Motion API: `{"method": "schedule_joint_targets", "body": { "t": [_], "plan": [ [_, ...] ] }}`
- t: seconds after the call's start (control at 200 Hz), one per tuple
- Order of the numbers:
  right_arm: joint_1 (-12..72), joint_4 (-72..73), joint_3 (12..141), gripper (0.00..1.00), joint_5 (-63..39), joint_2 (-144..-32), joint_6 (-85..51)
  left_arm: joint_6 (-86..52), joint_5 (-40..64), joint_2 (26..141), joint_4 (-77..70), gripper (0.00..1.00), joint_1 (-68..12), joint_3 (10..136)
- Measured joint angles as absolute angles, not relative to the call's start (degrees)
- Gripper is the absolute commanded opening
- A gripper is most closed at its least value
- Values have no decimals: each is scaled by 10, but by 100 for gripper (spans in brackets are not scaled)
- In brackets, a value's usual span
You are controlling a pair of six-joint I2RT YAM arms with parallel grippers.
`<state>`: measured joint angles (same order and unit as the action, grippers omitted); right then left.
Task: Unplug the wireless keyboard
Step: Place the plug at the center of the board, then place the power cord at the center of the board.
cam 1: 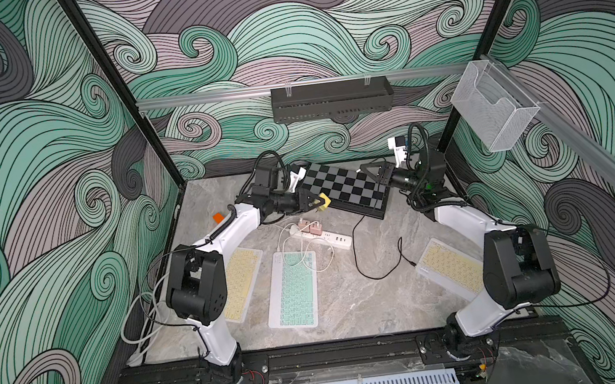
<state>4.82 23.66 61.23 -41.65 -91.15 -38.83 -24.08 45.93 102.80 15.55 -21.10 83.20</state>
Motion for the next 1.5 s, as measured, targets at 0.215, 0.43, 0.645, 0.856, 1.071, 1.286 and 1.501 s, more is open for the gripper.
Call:
{"method": "schedule_joint_targets", "body": {
  "t": [0.215,0.43,0.645,0.856,1.071,1.286,1.501],
  "plan": [
    [49,-20,672,0,-348,-914,-117,-193,349,1089,232,0,-189,922],
    [58,-152,691,0,-319,-967,42,-150,265,1217,320,0,-160,993],
    [100,-207,692,0,-300,-1001,104,-134,242,1252,345,0,-126,994],
    [122,-239,709,0,-276,-1023,139,-114,236,1299,367,0,-110,1051],
    [139,-299,750,3,-210,-1067,190,-106,249,1330,379,0,-110,1070],
    [161,-346,764,36,-156,-1114,218,-105,255,1337,379,22,-110,1078],
    [171,-367,776,60,-101,-1116,229,-105,255,1337,380,35,-110,1079]
  ]
}}
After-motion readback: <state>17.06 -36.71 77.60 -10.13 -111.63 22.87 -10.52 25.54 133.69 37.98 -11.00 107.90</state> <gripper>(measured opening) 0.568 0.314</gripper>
